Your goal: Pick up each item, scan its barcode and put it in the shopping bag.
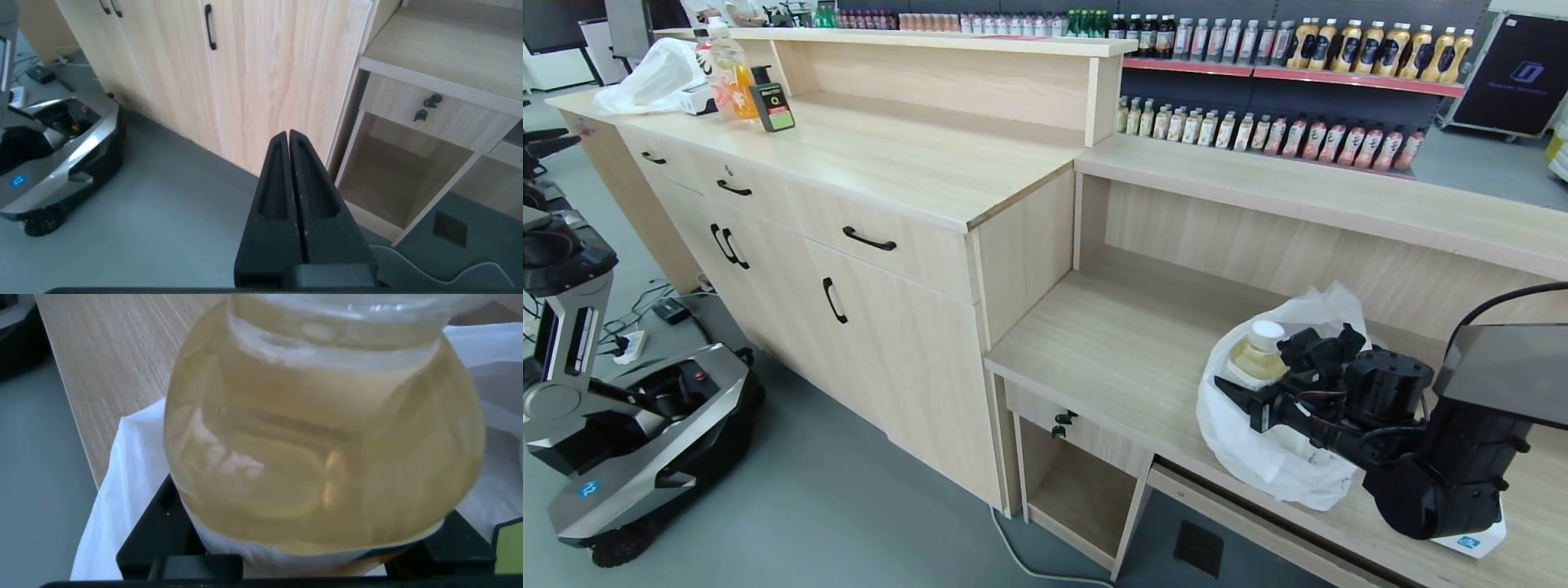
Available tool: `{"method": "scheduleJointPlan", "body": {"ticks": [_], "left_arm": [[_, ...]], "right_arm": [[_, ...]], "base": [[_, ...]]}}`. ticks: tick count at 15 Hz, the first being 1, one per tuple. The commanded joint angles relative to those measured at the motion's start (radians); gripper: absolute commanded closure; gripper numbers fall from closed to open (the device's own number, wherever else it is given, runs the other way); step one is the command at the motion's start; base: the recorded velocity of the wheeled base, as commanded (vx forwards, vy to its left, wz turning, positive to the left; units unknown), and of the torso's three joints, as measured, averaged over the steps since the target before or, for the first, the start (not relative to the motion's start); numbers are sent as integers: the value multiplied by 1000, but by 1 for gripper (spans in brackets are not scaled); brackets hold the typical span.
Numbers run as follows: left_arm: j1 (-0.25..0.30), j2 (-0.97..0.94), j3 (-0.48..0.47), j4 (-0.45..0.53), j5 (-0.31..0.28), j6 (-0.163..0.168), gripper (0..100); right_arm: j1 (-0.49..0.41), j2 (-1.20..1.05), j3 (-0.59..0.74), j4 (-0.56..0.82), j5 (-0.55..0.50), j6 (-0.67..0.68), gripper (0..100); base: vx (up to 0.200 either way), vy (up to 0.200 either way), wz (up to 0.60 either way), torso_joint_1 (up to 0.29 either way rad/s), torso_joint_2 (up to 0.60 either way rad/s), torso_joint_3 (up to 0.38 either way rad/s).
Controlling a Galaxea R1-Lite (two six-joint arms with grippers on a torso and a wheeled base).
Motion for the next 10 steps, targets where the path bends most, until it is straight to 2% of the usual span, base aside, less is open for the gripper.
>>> {"method": "scheduleJointPlan", "body": {"ticks": [1,6,7,10], "left_arm": [[0,0,0,0,1,1,100],[0,0,0,0,1,-1,100],[0,0,0,0,1,-1,100],[0,0,0,0,1,1,100]], "right_arm": [[1,21,6,1,-1,-3,100],[6,30,12,1,-3,-29,100],[7,27,12,1,-3,-29,0],[12,-27,-5,2,-3,-27,0]], "base": [[0,0,0,0,0,0],[0,0,0,0,0,0],[0,0,0,0,0,0],[0,0,0,0,0,0]]}}
